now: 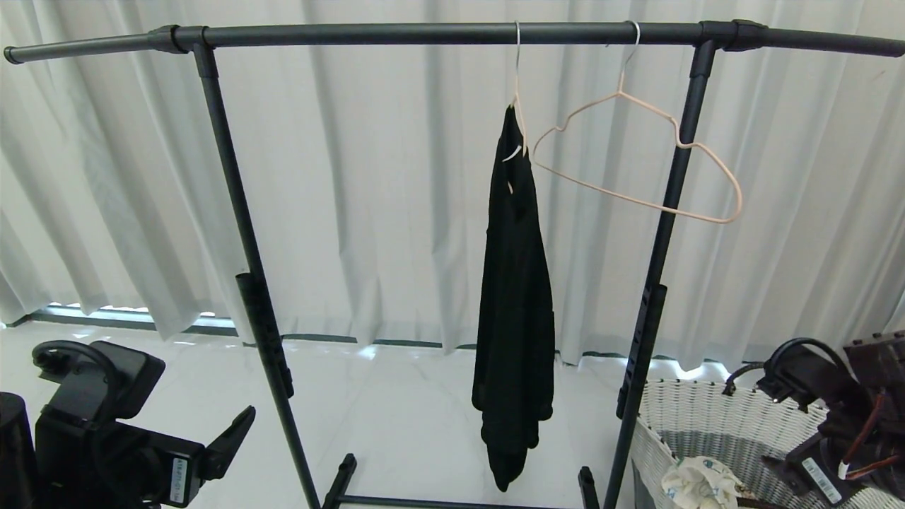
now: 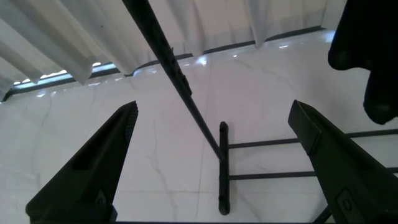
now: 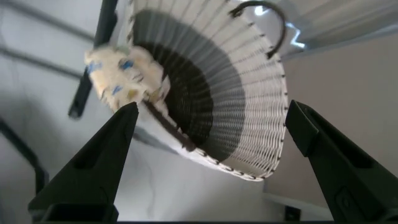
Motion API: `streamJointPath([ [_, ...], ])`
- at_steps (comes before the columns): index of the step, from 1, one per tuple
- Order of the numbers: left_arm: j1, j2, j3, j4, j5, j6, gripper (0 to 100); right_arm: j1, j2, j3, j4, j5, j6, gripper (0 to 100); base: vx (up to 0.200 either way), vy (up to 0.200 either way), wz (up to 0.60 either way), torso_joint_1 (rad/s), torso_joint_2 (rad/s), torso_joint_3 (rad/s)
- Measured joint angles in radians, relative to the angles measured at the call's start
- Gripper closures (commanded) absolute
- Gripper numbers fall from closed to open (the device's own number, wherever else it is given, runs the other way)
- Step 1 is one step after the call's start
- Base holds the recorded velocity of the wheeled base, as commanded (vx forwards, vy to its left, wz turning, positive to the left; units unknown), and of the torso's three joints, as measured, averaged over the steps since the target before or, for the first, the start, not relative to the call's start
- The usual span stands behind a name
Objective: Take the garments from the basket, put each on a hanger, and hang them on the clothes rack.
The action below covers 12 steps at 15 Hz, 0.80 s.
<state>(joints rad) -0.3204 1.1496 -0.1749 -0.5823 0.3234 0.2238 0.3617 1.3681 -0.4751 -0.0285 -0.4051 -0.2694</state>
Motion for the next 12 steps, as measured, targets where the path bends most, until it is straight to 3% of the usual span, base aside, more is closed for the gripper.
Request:
streamJointPath([
  [2, -0.002, -0.002, 0.0, 0.0, 0.0, 0.0, 0, 0.001, 0.051, 0.037, -0.051, 0.004, -0.009, 0, 0.0, 0.0, 0.0, 0.0, 0.0, 0.0],
  [6, -0.002, 0.0, -0.012, 0.0, 0.0, 0.0, 0, 0.006, 0.212, 0.111, -0.289, 0.049, -0.071, 0, 0.0, 0.0, 0.0, 0.0, 0.0, 0.0],
  [12, 0.0, -0.02, -0.011, 0.0, 0.003, 0.001, 0, 0.002, 0.441, 0.125, -0.491, 0.079, -0.096, 0, 0.0, 0.0, 0.0, 0.0, 0.0, 0.0],
])
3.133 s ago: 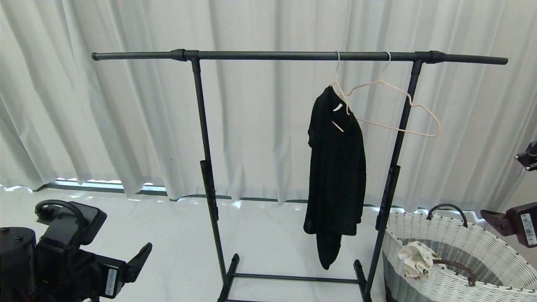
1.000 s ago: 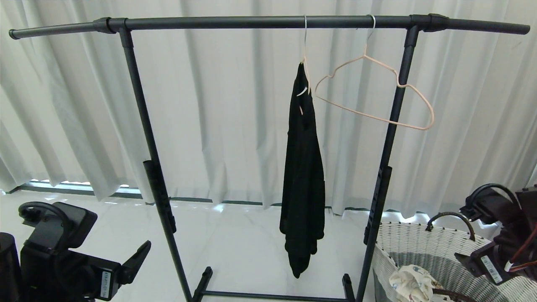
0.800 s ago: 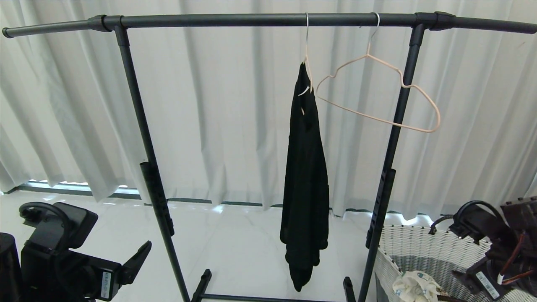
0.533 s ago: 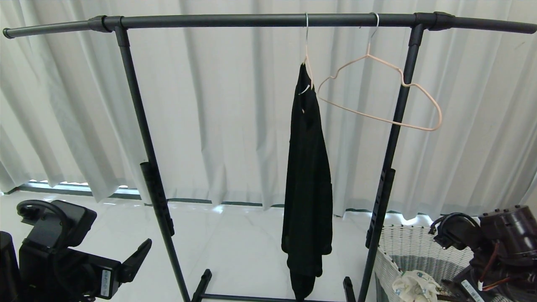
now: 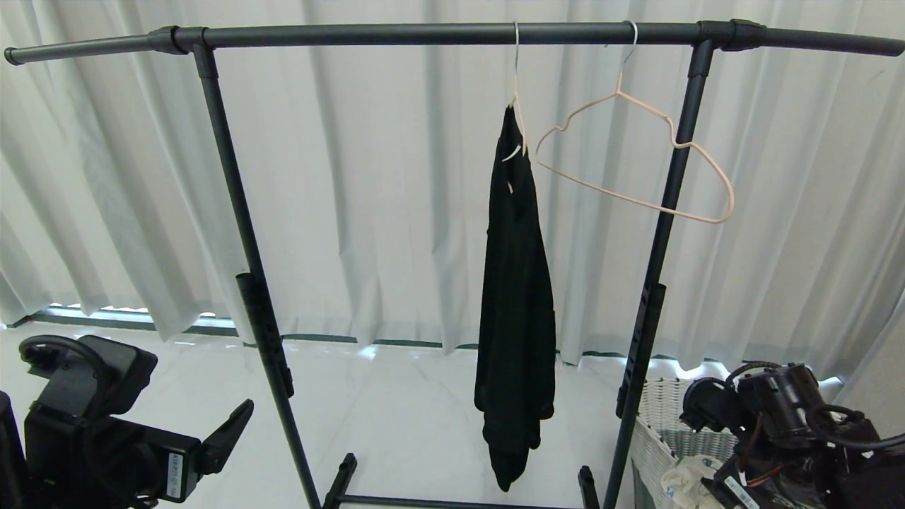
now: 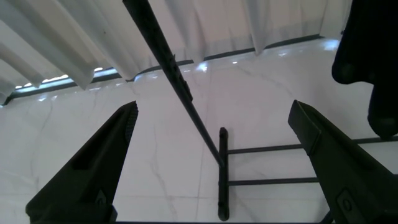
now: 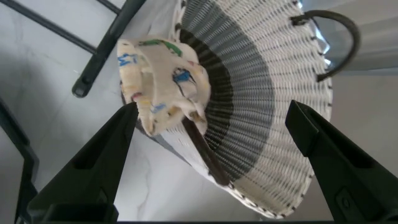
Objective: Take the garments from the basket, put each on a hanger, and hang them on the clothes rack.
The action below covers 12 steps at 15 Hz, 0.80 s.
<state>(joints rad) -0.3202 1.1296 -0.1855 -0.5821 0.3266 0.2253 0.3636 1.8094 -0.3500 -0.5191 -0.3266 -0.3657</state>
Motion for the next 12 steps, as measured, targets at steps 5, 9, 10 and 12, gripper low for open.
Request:
streamJointPath([
  [5, 0.0, -0.021, 0.027, 0.002, 0.0, 0.0, 0, -0.011, 0.115, -0.002, -0.081, -0.001, 0.0, 0, 0.0, 0.0, 0.0, 0.0, 0.0, 0.0],
  [9, -0.001, -0.026, 0.049, 0.001, 0.0, 0.009, 0, -0.034, 0.177, -0.003, -0.134, -0.006, 0.0, 0, 0.0, 0.0, 0.0, 0.0, 0.0, 0.0],
  [10, -0.002, -0.027, 0.052, 0.001, 0.0, 0.014, 0, -0.038, 0.19, -0.004, -0.157, -0.006, 0.0, 0, 0.0, 0.0, 0.0, 0.0, 0.0, 0.0],
  [12, -0.002, -0.029, 0.055, 0.001, 0.0, 0.016, 0, -0.042, 0.212, -0.006, -0.2, -0.003, 0.0, 0, 0.0, 0.0, 0.0, 0.0, 0.0, 0.0],
])
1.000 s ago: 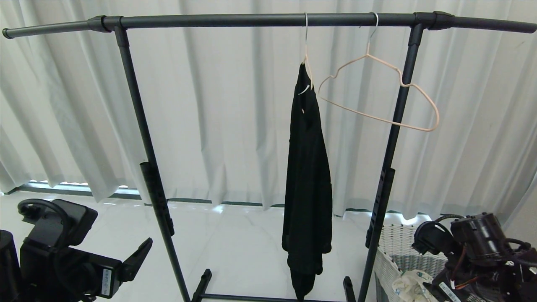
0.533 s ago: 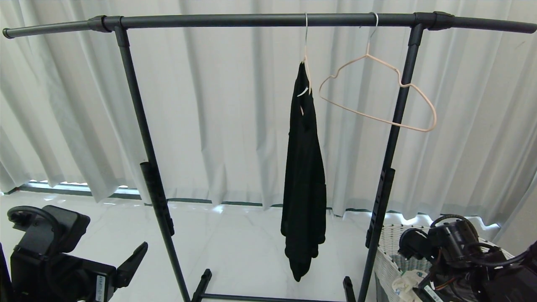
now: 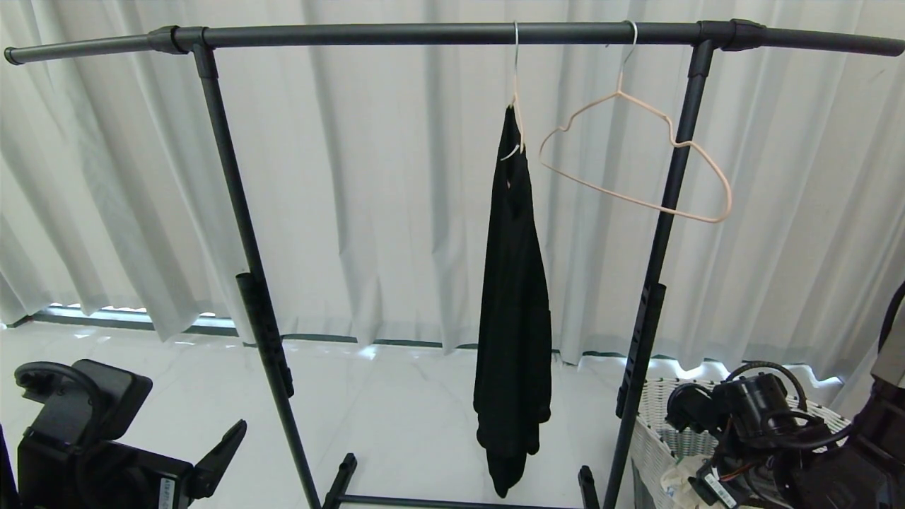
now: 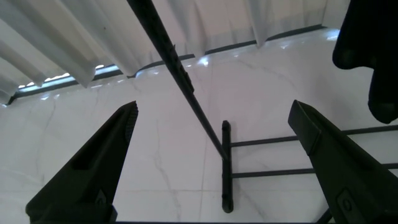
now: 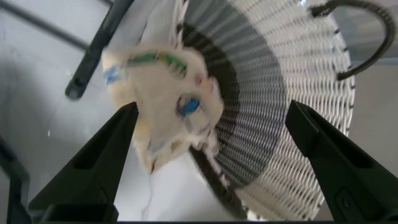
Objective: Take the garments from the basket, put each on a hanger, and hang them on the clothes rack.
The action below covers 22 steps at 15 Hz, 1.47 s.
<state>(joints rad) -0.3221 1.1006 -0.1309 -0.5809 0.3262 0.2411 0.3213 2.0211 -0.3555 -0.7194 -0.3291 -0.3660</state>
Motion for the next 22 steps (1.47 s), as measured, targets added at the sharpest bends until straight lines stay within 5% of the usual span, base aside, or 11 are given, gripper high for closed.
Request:
streamJointPath([
  [1, 0.0, -0.001, 0.0, 0.0, 0.0, 0.0, 0, 0.0, 0.008, 0.0, -0.005, 0.001, -0.001, 100, 0.0, 0.0, 0.0, 0.0, 0.0, 0.0],
  [12, 0.0, -0.004, 0.03, 0.0, 0.0, -0.002, 0, 0.001, -0.122, -0.008, 0.026, 0.005, -0.035, 100, 0.0, 0.0, 0.0, 0.0, 0.0, 0.0],
  [17, 0.0, -0.011, 0.03, 0.0, -0.001, -0.002, 0, 0.013, -0.389, -0.121, 0.4, 0.006, -0.035, 100, 0.0, 0.0, 0.0, 0.0, 0.0, 0.0],
  [22, 0.0, -0.021, 0.02, 0.0, -0.001, -0.004, 0, 0.043, -0.661, -0.354, 0.804, 0.006, -0.036, 100, 0.0, 0.0, 0.0, 0.0, 0.0, 0.0],
])
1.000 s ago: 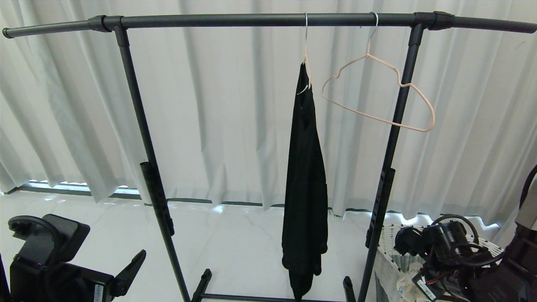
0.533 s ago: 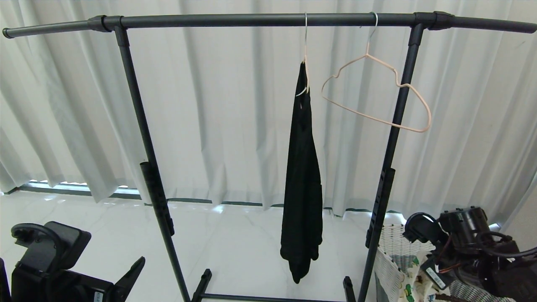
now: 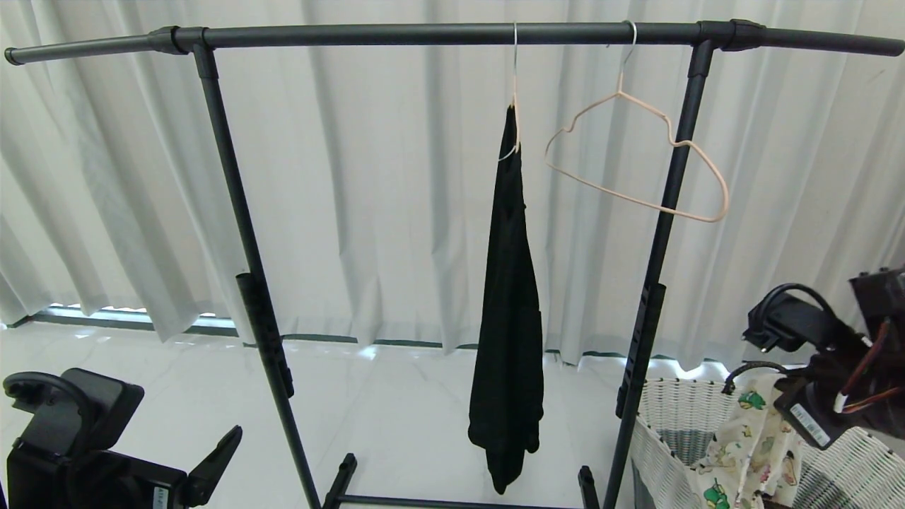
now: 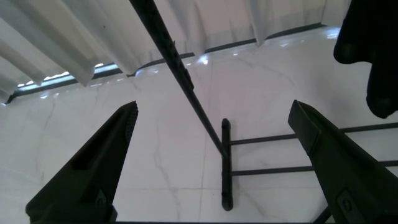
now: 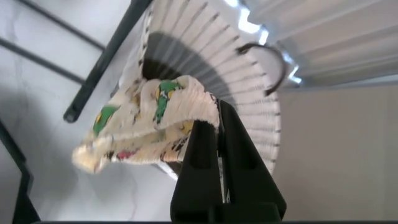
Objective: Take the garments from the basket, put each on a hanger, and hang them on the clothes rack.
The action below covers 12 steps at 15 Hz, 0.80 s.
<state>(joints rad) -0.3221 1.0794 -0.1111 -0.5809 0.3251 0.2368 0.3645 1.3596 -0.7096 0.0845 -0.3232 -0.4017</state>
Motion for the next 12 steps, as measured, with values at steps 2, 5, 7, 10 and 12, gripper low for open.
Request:
streamJointPath([
  [2, 0.001, -0.005, -0.001, 0.0, -0.001, -0.005, 0, 0.01, -0.061, -0.087, 0.074, 0.0, -0.001, 100, -0.2, 0.0, 0.0, 0.005, 0.0, 0.0],
  [5, 0.002, -0.03, 0.017, 0.0, -0.002, -0.005, 0, 0.036, -0.109, -0.143, 0.109, 0.0, -0.001, 100, -0.2, 0.0, 0.0, 0.001, 0.0, 0.004],
  [7, 0.002, -0.056, 0.037, 0.0, -0.004, -0.005, 0, 0.056, -0.134, -0.151, 0.127, -0.001, 0.0, 100, -0.2, 0.0, 0.0, 0.002, 0.0, 0.0],
  [10, 0.001, -0.076, 0.051, 0.0, -0.017, -0.005, 0, 0.08, -0.155, -0.155, 0.13, 0.0, 0.001, 100, -0.2, 0.0, 0.0, 0.002, 0.0, 0.002],
  [12, 0.001, -0.078, 0.053, 0.0, -0.05, -0.005, 0, 0.089, -0.158, -0.156, 0.13, 0.001, 0.004, 100, -0.2, 0.0, 0.0, 0.002, 0.0, 0.002],
])
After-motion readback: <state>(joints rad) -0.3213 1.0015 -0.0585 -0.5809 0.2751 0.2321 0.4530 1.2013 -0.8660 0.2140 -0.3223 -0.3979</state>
